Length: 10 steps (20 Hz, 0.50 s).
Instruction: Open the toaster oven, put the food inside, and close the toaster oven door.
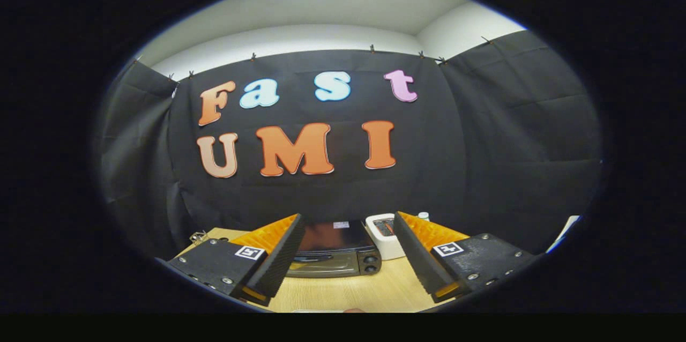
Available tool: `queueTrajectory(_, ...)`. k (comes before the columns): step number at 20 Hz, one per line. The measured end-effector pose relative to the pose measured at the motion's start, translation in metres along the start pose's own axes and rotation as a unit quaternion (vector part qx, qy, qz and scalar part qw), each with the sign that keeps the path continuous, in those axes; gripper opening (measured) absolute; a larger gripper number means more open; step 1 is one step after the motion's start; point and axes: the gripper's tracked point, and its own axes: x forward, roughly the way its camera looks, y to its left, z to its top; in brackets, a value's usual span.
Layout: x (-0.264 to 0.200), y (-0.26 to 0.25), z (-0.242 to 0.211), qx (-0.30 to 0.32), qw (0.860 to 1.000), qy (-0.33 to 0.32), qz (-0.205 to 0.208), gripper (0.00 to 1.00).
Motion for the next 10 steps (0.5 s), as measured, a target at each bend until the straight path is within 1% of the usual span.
queueTrajectory(3, -0.009, -0.004, 0.024, 0.004, 1.000, -0.026, -0.002, 0.98)
queueTrajectory(5, -0.013, -0.009, 0.037, -0.006, 0.999, -0.046, -0.007, 0.98)
queueTrajectory(10, -0.023, -0.012, 0.051, -0.017, 0.998, -0.056, -0.006, 0.98)
